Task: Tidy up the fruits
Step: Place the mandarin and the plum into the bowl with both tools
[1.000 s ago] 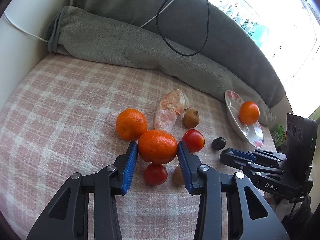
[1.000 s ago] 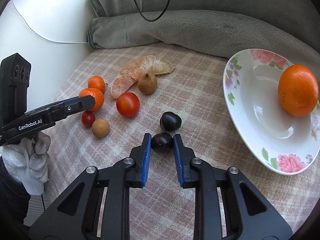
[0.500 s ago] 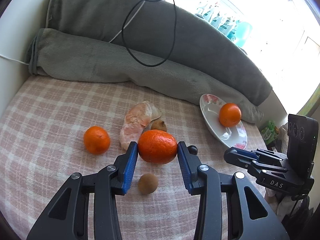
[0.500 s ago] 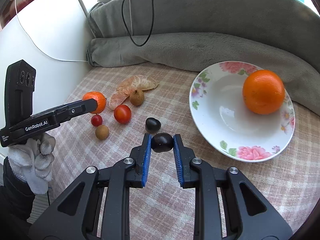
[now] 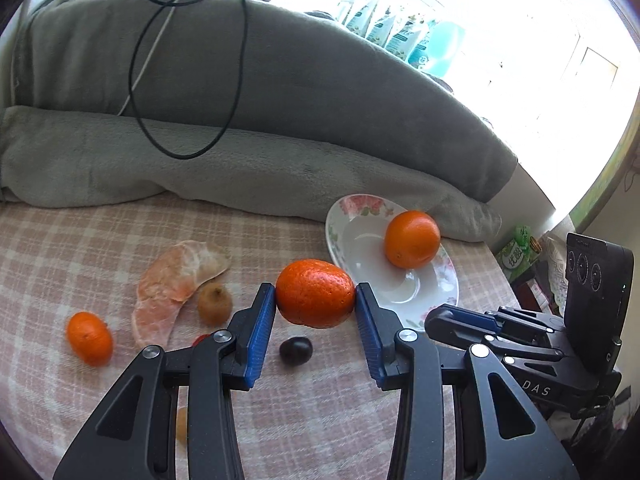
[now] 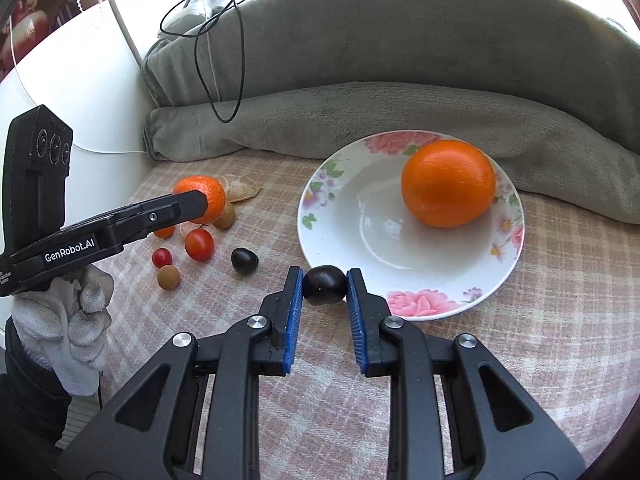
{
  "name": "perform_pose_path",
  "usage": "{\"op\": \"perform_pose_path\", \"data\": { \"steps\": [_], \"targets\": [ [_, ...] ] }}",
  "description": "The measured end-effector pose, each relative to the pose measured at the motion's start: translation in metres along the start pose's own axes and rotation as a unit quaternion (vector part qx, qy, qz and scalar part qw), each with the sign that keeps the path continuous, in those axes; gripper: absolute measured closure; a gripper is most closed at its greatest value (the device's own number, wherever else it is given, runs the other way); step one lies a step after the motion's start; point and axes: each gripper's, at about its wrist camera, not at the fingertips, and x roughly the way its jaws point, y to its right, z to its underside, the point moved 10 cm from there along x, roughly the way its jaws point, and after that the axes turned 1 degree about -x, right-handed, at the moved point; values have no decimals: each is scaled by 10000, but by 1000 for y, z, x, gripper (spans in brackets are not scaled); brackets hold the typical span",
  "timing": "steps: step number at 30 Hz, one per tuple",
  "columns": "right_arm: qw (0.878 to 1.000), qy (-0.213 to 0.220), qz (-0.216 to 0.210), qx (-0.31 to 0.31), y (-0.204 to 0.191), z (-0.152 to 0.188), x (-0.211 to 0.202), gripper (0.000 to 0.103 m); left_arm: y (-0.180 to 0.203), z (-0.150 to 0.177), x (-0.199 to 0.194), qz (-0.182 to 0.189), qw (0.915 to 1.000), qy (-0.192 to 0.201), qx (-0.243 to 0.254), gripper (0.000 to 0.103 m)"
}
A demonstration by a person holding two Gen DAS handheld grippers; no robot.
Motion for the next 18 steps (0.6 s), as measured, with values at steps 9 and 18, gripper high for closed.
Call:
{"op": "perform_pose_path", "data": {
  "steps": [9,18],
  "targets": [
    [9999,48,89,57,20,-2,0,80,23,-9,32,98,9997,-177,166,64],
    [9999,59,136,43,29,-3,2,80,35,-13,49,121,9992,-281,254,64]
  ]
}}
